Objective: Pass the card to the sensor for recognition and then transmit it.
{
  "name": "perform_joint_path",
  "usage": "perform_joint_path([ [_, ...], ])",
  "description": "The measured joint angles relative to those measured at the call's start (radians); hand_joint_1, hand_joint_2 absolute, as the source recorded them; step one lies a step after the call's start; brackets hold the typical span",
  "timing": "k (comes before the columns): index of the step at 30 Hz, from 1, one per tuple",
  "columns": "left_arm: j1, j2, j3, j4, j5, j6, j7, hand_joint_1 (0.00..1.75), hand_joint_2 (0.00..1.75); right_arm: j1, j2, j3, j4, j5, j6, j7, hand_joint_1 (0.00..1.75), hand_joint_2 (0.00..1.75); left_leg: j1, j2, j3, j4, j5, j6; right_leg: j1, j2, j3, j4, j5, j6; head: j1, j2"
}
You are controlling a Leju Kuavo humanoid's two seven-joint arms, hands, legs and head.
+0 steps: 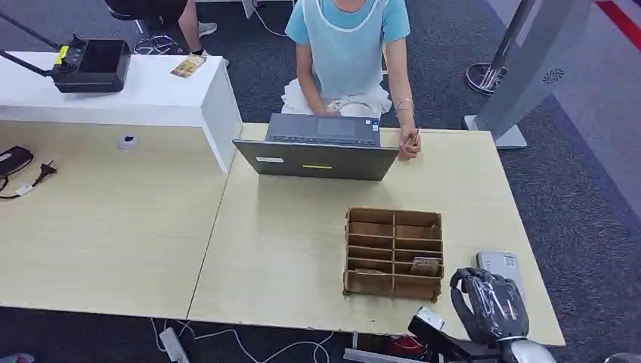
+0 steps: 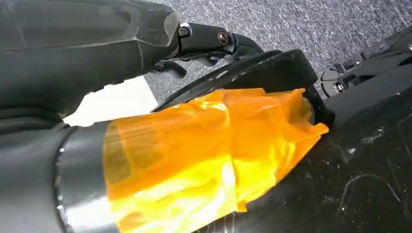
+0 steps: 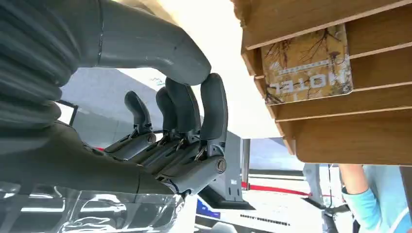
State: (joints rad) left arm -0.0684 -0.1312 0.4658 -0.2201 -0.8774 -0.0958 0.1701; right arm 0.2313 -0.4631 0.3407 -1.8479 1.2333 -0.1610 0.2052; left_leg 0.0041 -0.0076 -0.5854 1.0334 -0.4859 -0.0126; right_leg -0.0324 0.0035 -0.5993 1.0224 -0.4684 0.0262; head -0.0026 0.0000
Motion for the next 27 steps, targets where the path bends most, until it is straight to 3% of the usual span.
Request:
perform_joint_path([
  [10,-0.003,-0.002,-0.079,0.000,0.001,-0.005,0.020,0.00,0.00,-0.004,-0.003,0.001,-0.003,0.011,0.016,0.013,1.26,1.75,0.000,0.000,0.000,0.000,0.000,0.000,0.000,0.000,0.001,0.000,0.000,0.000,0.000,0.000],
  [12,-0.003,-0.002,-0.091,0.000,0.001,-0.005,0.021,0.00,0.00,-0.005,-0.003,0.001,-0.003,0.011,0.016,0.011,1.12,1.75,0.000,0.000,0.000,0.000,0.000,0.000,0.000,0.000,0.001,0.000,0.000,0.000,0.000,0.000],
  [15,-0.003,-0.002,-0.111,0.000,0.001,-0.005,0.021,0.00,0.00,-0.006,-0.003,0.001,-0.003,0.014,0.014,0.010,0.49,1.75,0.000,-0.001,0.000,0.000,0.000,0.000,0.000,0.000,0.001,0.000,0.000,0.000,0.000,0.000],
  [18,-0.003,-0.003,-0.129,0.000,0.001,-0.005,0.023,0.00,0.00,-0.013,0.002,0.003,-0.003,0.025,0.009,0.002,0.21,1.75,0.000,-0.001,0.000,0.000,0.000,0.000,0.000,0.000,0.000,0.000,0.000,0.000,0.000,0.000],
  [27,-0.005,-0.013,-0.165,0.000,0.001,-0.005,0.040,0.00,0.00,-0.062,0.062,0.018,0.029,0.075,-0.006,-0.044,0.23,1.75,0.000,-0.001,0.001,0.000,0.000,0.000,0.000,0.000,0.001,0.000,0.000,0.000,0.000,0.000],
])
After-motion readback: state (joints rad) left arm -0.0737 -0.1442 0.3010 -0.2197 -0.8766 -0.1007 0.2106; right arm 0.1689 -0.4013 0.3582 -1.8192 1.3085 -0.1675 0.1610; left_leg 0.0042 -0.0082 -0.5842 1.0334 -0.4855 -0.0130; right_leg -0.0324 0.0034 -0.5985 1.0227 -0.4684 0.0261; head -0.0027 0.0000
